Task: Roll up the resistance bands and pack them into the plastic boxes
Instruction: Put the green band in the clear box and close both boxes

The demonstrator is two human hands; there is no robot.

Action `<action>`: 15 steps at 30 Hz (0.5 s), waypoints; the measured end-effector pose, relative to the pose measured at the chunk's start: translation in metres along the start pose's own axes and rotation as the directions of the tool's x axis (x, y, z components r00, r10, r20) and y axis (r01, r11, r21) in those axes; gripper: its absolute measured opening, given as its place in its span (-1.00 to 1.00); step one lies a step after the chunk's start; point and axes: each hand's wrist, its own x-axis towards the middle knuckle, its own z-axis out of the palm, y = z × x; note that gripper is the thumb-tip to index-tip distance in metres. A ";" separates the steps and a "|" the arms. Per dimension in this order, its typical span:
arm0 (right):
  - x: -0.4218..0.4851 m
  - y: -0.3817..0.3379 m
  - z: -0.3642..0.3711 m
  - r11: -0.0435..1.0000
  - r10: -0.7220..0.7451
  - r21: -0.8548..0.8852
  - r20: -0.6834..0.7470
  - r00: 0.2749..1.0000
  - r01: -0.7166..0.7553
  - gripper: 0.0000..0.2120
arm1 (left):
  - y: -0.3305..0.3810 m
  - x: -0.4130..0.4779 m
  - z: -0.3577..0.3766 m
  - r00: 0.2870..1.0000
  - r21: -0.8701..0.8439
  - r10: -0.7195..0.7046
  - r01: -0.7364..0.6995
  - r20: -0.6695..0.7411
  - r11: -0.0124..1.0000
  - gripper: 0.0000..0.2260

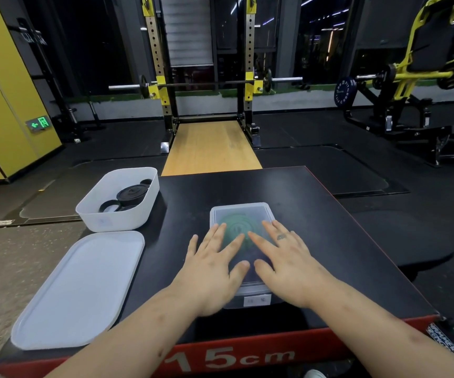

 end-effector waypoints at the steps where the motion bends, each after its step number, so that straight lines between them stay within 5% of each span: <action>1: 0.000 0.000 -0.001 1.000 0.003 -0.001 0.001 1.000 -0.003 -0.40 | 0.000 0.000 0.000 1.000 -0.004 0.000 0.000 0.000 1.000 -0.44; 15: 0.002 0.027 -0.011 0.999 -0.038 0.025 0.111 0.993 0.035 -0.41 | -0.023 0.001 -0.006 0.999 -0.056 0.026 -0.024 0.043 0.998 -0.35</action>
